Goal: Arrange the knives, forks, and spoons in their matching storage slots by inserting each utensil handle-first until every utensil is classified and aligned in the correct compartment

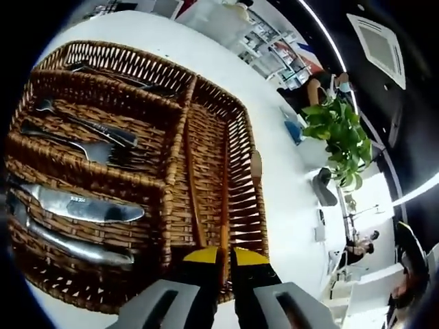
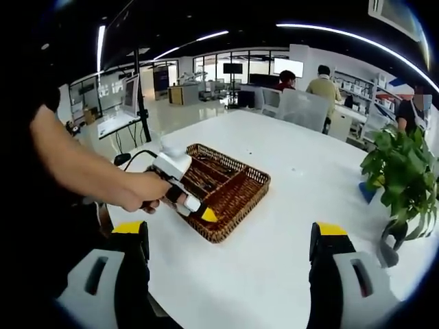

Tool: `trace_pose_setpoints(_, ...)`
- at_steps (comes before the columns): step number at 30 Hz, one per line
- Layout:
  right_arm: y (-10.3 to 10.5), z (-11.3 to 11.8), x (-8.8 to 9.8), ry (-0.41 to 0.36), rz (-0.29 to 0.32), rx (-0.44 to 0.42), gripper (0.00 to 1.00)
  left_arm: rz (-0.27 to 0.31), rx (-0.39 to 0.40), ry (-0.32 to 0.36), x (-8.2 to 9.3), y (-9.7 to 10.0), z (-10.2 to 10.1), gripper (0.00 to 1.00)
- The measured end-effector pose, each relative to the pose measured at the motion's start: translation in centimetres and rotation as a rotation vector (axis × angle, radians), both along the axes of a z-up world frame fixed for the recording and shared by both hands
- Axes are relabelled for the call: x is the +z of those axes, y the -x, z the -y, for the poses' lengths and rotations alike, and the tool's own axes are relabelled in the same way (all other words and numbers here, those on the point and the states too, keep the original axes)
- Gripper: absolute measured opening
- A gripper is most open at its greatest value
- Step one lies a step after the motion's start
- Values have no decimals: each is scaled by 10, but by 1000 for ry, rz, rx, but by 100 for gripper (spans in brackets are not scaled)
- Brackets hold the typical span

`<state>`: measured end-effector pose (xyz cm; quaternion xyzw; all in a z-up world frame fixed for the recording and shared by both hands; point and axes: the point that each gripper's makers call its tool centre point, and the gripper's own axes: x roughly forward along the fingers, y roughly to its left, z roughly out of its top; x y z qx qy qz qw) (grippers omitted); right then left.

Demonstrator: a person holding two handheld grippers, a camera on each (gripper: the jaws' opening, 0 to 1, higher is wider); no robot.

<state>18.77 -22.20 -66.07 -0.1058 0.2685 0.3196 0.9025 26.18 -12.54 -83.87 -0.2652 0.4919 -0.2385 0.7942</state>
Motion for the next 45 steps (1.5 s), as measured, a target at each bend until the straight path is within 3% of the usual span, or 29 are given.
trace_pose_setpoints(2, 0, 0, 0, 2, 0, 1, 99, 16, -26, -13, -2, 3, 2, 13)
trace_pose_setpoints(3, 0, 0, 0, 2, 0, 2, 99, 32, -25, 37, 2, 1, 9, 15)
trace_pose_setpoints(4, 0, -1, 0, 1, 1, 1, 99, -39, -21, 83, 4, 9, 16, 15)
trace_pose_setpoints(5, 0, -1, 0, 1, 2, 2, 99, 5, -35, 82, 4, 4, 16, 15)
trace_pose_setpoints(7, 0, -2, 1, 2, 4, 5, 99, 0, -28, 82, 7, 4, 18, 15)
trace_pose_setpoints(9, -1, -3, 2, 2, 7, 8, 99, 88, -72, 36, 9, -3, 14, 21)
trace_pose_setpoints(14, -2, -4, 2, 2, 9, 6, 99, 198, -116, -26, 22, -12, -2, 29)
trace_pose_setpoints(17, -3, -5, 5, -2, 14, 6, 99, 261, -198, -10, 36, -11, -7, 30)
trace_pose_setpoints(19, -4, -6, 8, -11, 16, 2, 99, 399, -259, -43, 50, -16, -19, 38)
trace_pose_setpoints(21, -7, -7, 12, -29, 25, -7, 99, 436, -271, -62, 58, -17, -37, 50)
trace_pose_setpoints(22, -9, -7, 13, -32, 29, -11, 99, 478, -264, -36, 68, -19, -40, 55)
trace_pose_setpoints(23, -12, -8, 14, -32, 30, -17, 99, 474, -260, -26, 73, -18, -48, 57)
trace_pose_setpoints(24, -14, -10, 14, -34, 34, -19, 99, 483, -279, -48, 77, -17, -60, 59)
trace_pose_setpoints(27, -19, -16, 17, -34, 44, -20, 99, 588, -297, -112, 95, -24, -92, 74)
trace_pose_setpoints(31, -25, -20, 16, -23, 49, -29, 99, 653, -286, -127, 116, -27, -127, 87)
trace_pose_setpoints(34, -29, -27, 16, -26, 54, -46, 99, 703, -324, -170, 127, -23, -154, 100)
trace_pose_setpoints(36, -33, -30, 14, -12, 64, -78, 99, 727, -326, -190, 133, -20, -177, 100)
trace_pose_setpoints(38, -34, -39, 11, -16, 52, -87, 99, 746, -348, -253, 136, -16, -203, 100)
trace_pose_setpoints(40, -34, -49, 12, -25, 45, -92, 99, 766, -340, -262, 147, -7, -224, 100)
trace_pose_setpoints(43, -35, -62, 15, -24, 53, -97, 99, 746, -329, -277, 153, 1, -255, 100)
trace_pose_setpoints(45, -35, -69, 17, -32, 51, -102, 99, 725, -278, -293, 157, 3, -277, 100)
